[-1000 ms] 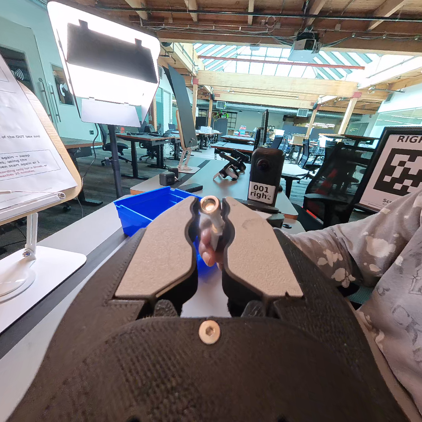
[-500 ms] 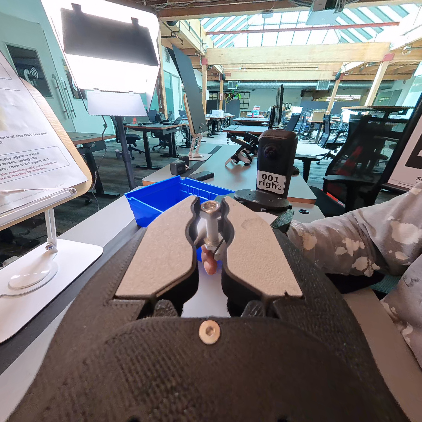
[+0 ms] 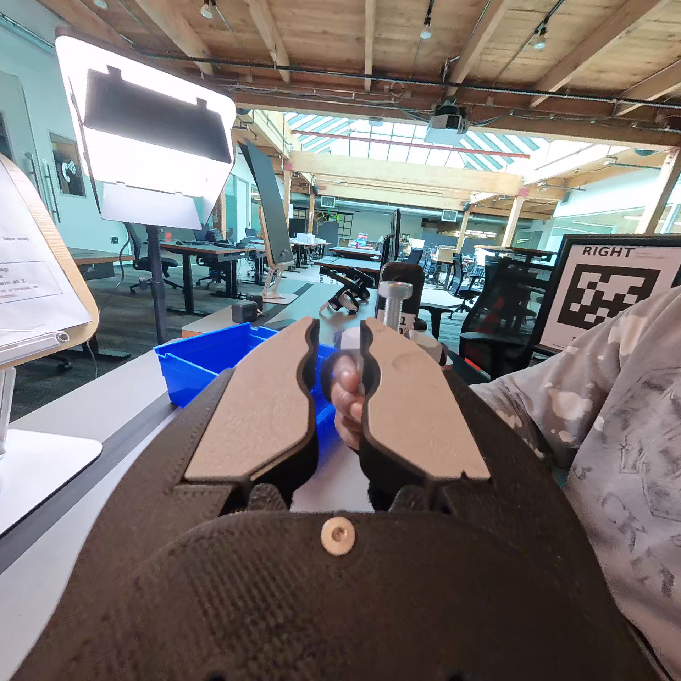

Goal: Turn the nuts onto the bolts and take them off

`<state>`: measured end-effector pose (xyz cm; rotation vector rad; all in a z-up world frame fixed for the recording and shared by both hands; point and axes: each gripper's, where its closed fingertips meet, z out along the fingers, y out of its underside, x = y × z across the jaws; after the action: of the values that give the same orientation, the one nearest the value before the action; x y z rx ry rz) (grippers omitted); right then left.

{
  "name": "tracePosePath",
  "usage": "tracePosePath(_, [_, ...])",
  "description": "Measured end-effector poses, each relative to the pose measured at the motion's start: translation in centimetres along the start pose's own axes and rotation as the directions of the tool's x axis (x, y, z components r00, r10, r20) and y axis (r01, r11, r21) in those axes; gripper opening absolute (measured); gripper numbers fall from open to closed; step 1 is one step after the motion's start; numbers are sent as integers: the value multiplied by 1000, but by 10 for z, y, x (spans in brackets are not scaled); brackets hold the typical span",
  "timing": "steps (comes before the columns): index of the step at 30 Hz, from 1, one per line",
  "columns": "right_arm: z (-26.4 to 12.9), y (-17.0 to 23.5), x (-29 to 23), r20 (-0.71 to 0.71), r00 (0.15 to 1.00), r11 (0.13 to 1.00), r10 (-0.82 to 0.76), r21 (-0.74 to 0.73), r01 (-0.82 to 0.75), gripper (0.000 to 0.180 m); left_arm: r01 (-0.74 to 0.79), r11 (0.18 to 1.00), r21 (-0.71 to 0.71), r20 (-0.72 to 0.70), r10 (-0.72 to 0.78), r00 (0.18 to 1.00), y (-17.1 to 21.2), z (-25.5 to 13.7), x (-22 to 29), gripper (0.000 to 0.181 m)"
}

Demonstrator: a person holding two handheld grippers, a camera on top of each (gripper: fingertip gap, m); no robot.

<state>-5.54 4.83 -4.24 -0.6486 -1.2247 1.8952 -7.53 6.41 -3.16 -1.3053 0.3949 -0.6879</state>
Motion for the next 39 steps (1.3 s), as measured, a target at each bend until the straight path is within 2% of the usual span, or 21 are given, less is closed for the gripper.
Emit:
tracePosePath(8, [1,16,14,-87,996,998,-10,-59,5,18,-33,999,-30,-28,33,999,-1,7,15,28])
tracePosePath(13, [1,14,10,-77,997,998,-25,-52,21,18,-14,1000,-28,-10,14,1000,0,10,12,26])
tracePosePath(15, [-1,6,5,-35,999,1000,-13,-14,12,18,-39,996,-83,126,49,991,6,6,-11,13])
tracePosePath(16, [-1,3,3,-27,1000,1000,-11,-4,11,18,-75,991,-113,171,94,981,10,3,-19,15])
tracePosePath(17, [-1,1,3,-30,999,1000,-17,-3,17,18,-84,990,-114,158,102,982,10,2,-18,16])
tracePosePath(20, [-2,4,8,-60,998,999,-26,-24,25,18,-2,998,-69,47,6,999,4,6,-1,24])
tracePosePath(23, [-1,11,12,-83,996,998,-29,-52,24,18,7,997,-73,-11,-8,1000,5,15,14,30])
tracePosePath(26, [1,12,9,-71,997,999,-26,-46,23,18,-11,994,-109,29,15,999,11,16,8,33])
tracePosePath(29, [-2,9,9,-50,999,1000,-4,-23,3,18,65,987,-150,28,-61,998,13,14,5,36])
tracePosePath(32, [-4,5,9,-39,999,1000,9,12,-9,18,8,992,-122,52,-1,999,8,13,6,24])
tracePosePath(36, [-3,5,11,-60,998,1000,-13,-1,13,18,35,994,-104,-3,-36,999,3,11,15,24])
tracePosePath(39, [-2,10,11,-66,998,1000,-16,-23,15,18,10,994,-108,-2,-10,1000,5,14,17,17])
